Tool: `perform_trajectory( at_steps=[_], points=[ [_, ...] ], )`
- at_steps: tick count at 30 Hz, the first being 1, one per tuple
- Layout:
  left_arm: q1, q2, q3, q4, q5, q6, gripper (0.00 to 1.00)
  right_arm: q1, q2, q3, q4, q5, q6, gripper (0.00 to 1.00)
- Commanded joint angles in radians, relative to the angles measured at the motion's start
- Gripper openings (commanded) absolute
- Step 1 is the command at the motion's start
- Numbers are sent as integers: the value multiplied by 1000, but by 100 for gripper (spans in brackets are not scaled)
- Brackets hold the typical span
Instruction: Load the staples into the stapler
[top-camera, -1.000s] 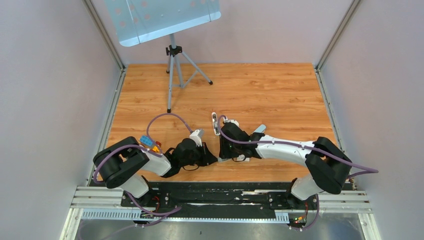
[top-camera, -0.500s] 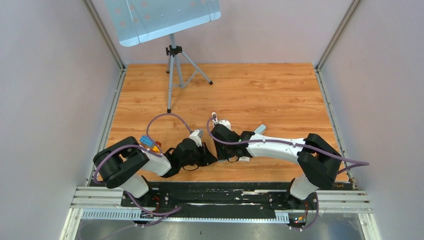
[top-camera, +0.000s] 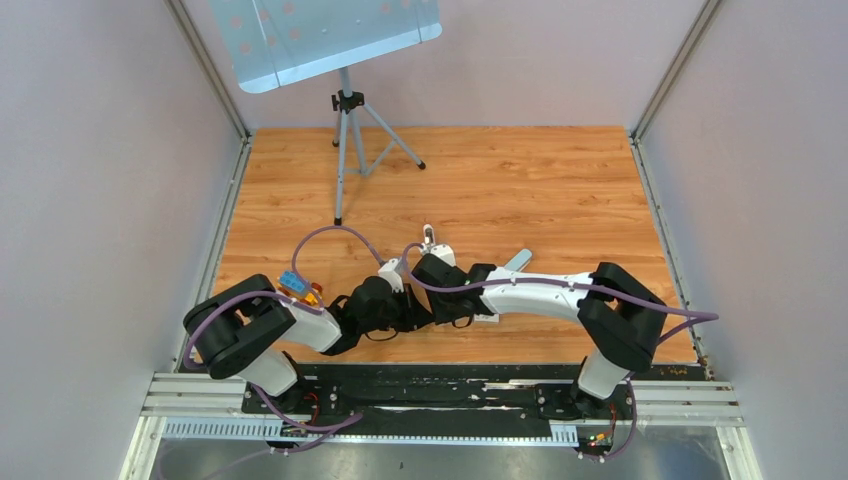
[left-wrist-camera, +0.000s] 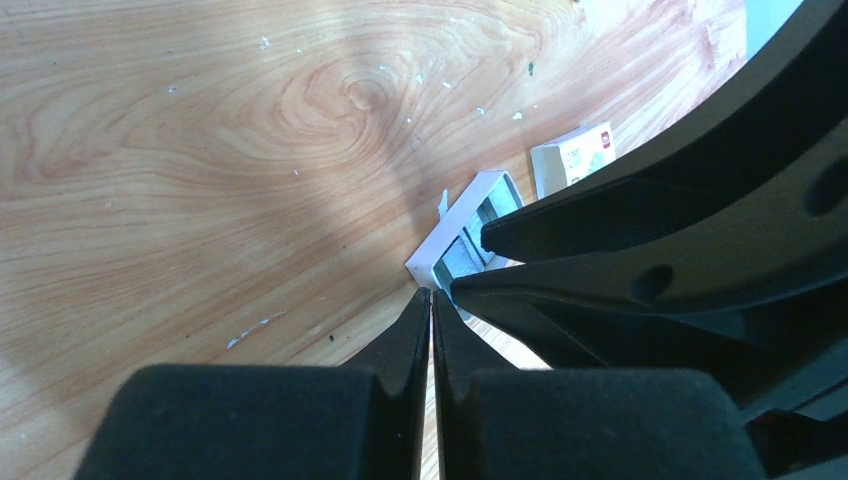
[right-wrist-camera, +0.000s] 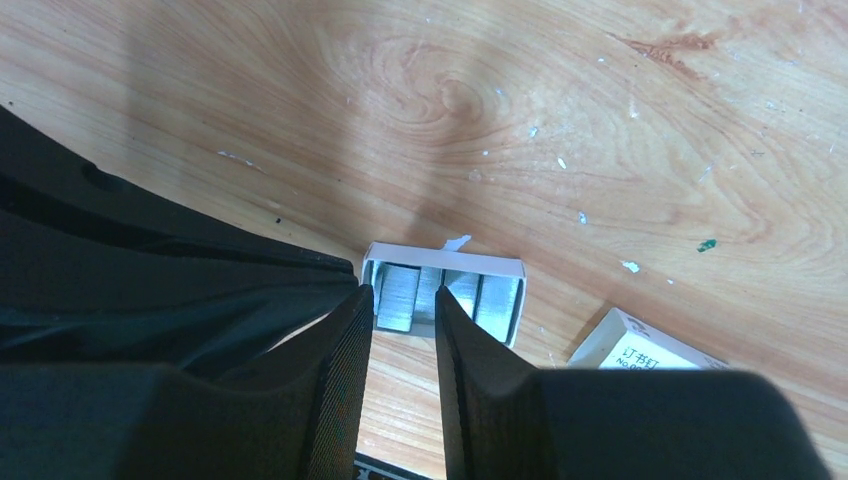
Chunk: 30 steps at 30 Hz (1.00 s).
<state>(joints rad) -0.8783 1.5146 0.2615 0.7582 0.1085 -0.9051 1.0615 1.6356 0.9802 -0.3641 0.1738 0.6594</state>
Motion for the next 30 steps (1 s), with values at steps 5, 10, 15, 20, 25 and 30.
perform_trajectory(
  at_steps=[5, 10, 15, 20, 25, 30],
  points=[
    [4, -29, -17, 4, -20, 12, 3, 22, 42, 40, -54, 39, -11, 29],
    [4, -34, -20, 0, -26, 14, 3, 29, 50, 46, -65, 53, -16, 25],
    [4, -39, -31, 22, -32, 6, 3, 34, 51, 49, -71, 56, -16, 24],
    [4, -66, -43, 2, -61, 5, 7, 33, 31, 48, -71, 61, -21, 21],
    [5, -145, -32, -114, -130, 33, 13, 34, 4, 40, -71, 70, -24, 20],
    [12, -250, 15, -292, -207, 96, 20, 34, -20, 45, -72, 64, -31, 20]
  ],
)
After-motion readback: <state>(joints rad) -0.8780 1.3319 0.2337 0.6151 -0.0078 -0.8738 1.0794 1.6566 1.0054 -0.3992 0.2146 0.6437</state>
